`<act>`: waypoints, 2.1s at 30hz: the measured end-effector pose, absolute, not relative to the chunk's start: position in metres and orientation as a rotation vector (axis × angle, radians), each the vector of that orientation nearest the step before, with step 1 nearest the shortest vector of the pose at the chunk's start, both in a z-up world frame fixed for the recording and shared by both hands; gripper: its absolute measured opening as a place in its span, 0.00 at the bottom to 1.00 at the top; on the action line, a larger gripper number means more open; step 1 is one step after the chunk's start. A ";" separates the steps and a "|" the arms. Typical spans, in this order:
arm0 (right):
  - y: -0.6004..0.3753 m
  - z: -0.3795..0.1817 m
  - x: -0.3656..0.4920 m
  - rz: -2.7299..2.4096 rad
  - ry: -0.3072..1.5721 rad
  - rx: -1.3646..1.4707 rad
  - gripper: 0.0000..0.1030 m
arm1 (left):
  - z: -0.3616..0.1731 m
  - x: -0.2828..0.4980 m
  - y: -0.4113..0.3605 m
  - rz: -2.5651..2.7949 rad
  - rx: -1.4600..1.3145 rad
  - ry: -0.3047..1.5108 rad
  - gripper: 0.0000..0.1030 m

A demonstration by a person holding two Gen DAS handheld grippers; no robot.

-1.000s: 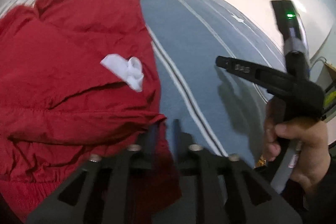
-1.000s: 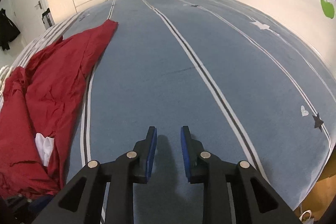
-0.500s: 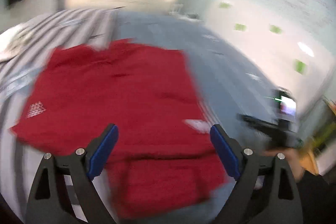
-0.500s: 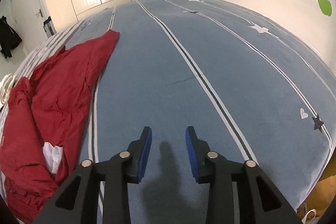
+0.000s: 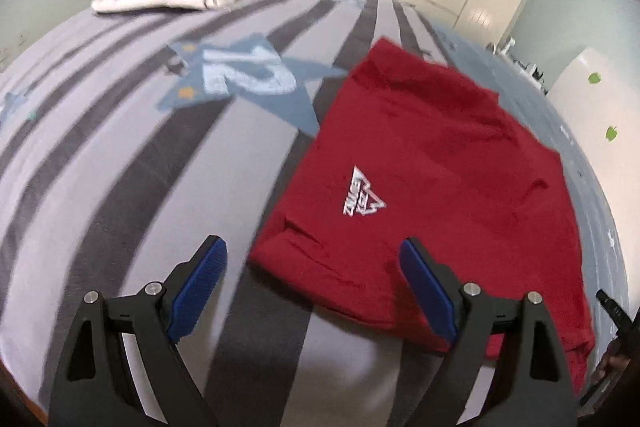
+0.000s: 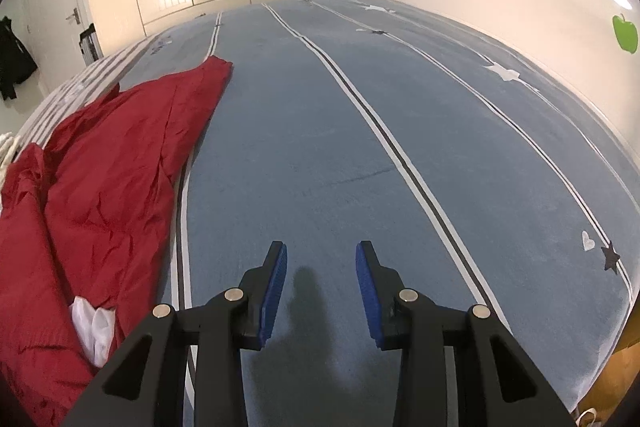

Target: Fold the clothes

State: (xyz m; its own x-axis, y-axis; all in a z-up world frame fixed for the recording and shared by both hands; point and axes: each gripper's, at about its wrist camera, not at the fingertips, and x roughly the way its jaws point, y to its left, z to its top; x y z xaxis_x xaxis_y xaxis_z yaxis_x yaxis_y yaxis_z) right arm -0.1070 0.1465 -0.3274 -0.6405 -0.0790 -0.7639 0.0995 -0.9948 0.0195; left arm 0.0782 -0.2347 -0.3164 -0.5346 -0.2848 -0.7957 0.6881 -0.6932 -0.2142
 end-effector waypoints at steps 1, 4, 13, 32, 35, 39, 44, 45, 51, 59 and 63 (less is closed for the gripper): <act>0.146 -0.328 -0.109 -2.760 0.040 1.282 0.32 | -0.319 0.075 -0.234 -2.215 1.027 0.672 0.78; 0.144 -0.331 -0.114 -2.758 0.049 1.286 0.32 | -0.318 0.073 -0.232 -2.198 0.999 0.592 0.36; 0.150 -0.333 -0.142 -2.773 -0.012 1.296 0.32 | -0.248 0.035 -0.233 -2.426 0.865 0.544 0.01; 0.193 -0.336 -0.201 -2.894 0.012 1.302 0.32 | -0.153 -0.321 -0.071 -2.949 0.949 0.232 0.01; 0.208 -0.333 -0.208 -2.906 -0.036 1.285 0.32 | -0.176 -0.358 -0.052 -2.950 0.993 0.264 0.05; 0.222 -0.335 -0.216 -2.915 -0.080 1.305 0.32 | -0.201 -0.378 -0.042 -2.920 1.075 0.344 0.43; 0.224 -0.339 -0.219 -2.874 -0.155 1.321 0.32 | -0.190 -0.349 -0.057 -2.969 1.014 0.314 0.67; 0.221 -0.339 -0.219 -2.868 -0.150 1.316 0.32 | -0.187 -0.339 -0.068 -2.964 1.004 0.331 0.70; 0.186 -0.329 -0.210 -2.778 -0.129 1.226 0.33 | -0.211 -0.255 -0.152 -2.756 1.044 0.238 0.73; 0.107 -0.302 -0.177 -2.580 -0.049 1.024 0.40 | -0.261 -0.140 -0.180 -2.746 1.049 0.184 0.65; 0.063 -0.293 -0.148 -2.465 0.012 0.959 0.40 | -0.267 -0.134 -0.151 -2.885 1.093 0.136 0.23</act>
